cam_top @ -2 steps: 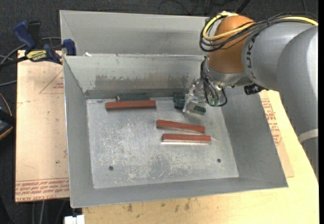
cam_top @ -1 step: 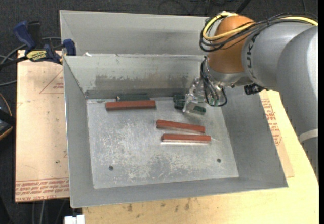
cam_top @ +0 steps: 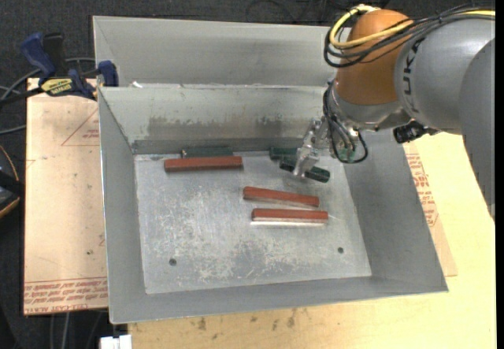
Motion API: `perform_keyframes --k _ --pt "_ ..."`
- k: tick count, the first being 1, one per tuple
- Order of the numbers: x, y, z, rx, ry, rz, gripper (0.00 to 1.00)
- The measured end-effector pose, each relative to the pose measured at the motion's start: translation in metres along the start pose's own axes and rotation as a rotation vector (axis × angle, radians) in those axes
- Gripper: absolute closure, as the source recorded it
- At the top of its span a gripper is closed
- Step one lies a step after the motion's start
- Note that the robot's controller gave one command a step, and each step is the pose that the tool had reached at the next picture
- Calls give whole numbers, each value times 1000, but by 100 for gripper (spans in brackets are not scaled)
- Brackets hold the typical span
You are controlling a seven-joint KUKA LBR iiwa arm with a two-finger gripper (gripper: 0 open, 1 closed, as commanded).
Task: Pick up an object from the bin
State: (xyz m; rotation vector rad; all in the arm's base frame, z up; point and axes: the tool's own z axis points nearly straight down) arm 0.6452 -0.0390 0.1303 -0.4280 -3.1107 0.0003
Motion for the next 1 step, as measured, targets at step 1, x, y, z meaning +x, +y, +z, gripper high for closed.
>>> perform_keyframes --k 1 --pt "-1 2 -117 -1 -5 40 100"
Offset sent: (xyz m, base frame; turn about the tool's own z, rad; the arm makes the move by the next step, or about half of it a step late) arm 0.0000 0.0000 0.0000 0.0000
